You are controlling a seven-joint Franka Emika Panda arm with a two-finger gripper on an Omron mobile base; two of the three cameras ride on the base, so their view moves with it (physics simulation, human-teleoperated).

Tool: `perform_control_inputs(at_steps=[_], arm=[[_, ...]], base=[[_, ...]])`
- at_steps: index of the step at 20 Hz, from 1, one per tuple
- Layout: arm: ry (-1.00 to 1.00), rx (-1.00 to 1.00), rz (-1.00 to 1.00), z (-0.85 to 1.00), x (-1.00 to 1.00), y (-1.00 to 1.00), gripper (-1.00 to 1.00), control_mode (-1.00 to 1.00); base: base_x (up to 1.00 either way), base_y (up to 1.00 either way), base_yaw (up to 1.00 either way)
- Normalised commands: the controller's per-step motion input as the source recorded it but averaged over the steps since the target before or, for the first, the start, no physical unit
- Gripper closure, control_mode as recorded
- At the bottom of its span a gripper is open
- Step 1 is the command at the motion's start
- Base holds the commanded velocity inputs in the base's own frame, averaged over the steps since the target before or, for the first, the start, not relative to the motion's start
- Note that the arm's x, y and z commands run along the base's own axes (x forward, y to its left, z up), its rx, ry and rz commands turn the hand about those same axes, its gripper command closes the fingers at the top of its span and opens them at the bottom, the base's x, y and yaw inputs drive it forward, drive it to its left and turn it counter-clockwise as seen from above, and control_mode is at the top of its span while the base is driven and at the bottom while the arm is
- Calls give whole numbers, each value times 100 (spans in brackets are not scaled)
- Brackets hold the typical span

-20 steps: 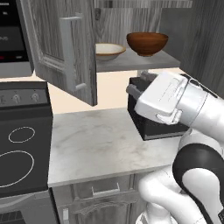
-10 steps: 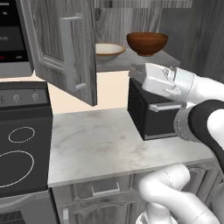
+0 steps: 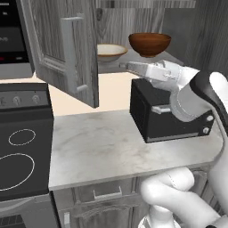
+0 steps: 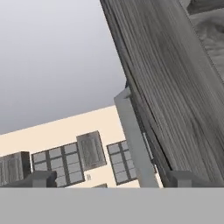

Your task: Move the bowls from the cabinet to the plates on the dining table.

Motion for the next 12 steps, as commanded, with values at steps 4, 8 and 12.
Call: perform_control_inputs(at_steps=[4,8,12], arm=[[6,0,33,-9,39,15,-100,-100],[2,0,32,-18,26,33,-100,-100],[1,-1,30,-19,14,48,-100,-100]], base=[[0,0,0],[0,0,0],[0,0,0]])
